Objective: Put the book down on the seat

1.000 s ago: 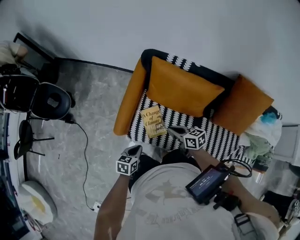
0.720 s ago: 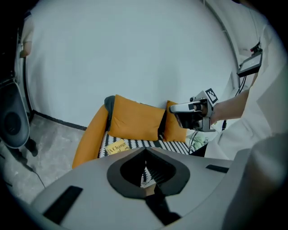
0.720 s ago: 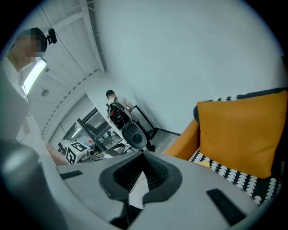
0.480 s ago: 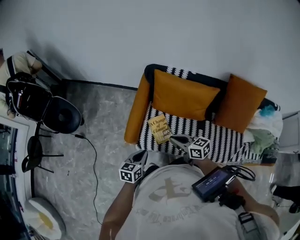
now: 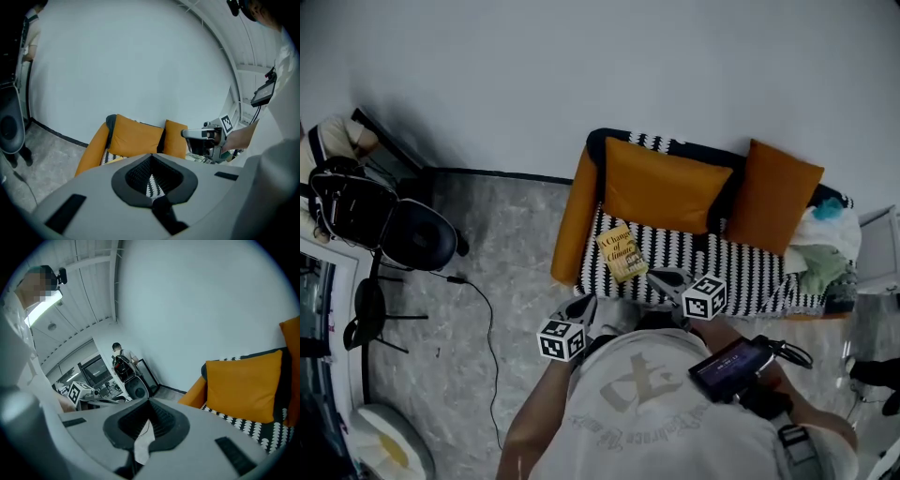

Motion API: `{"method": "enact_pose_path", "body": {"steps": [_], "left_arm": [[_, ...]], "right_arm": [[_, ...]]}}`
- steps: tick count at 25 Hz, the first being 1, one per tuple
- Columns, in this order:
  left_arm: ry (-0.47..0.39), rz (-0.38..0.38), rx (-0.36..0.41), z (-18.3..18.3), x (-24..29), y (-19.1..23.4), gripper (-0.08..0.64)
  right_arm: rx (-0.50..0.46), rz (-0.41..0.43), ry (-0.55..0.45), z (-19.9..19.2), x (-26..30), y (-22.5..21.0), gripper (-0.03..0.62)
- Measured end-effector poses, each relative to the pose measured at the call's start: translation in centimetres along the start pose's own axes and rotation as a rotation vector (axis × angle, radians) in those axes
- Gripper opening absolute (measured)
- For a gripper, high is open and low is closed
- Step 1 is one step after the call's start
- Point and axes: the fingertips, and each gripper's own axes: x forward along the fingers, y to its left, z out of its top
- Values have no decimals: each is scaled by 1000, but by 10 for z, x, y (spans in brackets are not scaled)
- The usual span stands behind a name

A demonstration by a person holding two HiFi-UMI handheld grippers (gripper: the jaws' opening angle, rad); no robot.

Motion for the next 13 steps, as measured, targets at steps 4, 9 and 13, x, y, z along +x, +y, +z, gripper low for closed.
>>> {"method": "enact_pose_path", "body": {"steps": [4, 9, 13], "left_arm": [[-5, -9, 0, 4, 0, 1, 12], [-28, -17, -6, -6, -14, 0, 12], [-29, -18, -17, -11, -19, 3, 12]], "right_arm": [[-7, -8, 14, -1, 3, 2, 15], [-44, -9, 35, -9, 7, 19, 15], [-49, -14, 47, -9, 11, 24, 15]]}}
